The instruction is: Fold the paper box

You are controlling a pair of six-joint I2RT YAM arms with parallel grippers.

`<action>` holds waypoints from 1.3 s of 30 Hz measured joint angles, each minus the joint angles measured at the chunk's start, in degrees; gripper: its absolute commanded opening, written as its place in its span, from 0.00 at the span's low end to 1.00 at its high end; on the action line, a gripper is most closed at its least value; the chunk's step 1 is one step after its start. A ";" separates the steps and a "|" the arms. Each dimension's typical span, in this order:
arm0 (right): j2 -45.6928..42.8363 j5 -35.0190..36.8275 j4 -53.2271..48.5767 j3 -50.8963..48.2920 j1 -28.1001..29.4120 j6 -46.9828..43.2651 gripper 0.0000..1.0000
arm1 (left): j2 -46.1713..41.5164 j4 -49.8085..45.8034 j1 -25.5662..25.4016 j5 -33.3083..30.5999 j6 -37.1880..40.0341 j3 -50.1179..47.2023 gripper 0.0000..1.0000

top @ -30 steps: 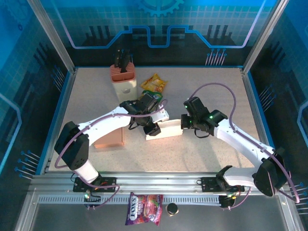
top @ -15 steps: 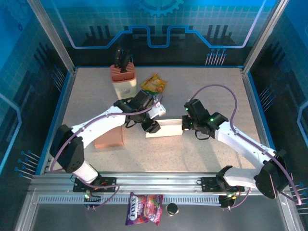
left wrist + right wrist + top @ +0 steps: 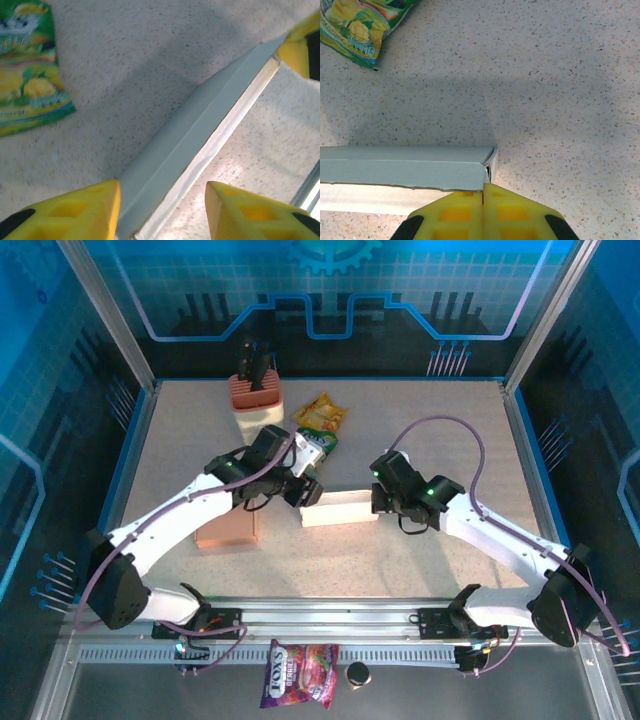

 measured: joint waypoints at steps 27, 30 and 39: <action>2.27 3.58 -2.29 2.03 1.70 3.32 0.00 | 2.10 -13.33 0.70 -3.43 -9.94 2.51 0.28; 2.29 3.58 -2.29 2.03 1.70 3.32 0.00 | 2.60 -13.27 0.70 -3.72 -9.79 3.10 0.24; 2.29 3.56 -2.51 2.12 1.70 3.32 0.00 | 4.17 -13.27 0.68 -3.82 -9.81 3.21 0.18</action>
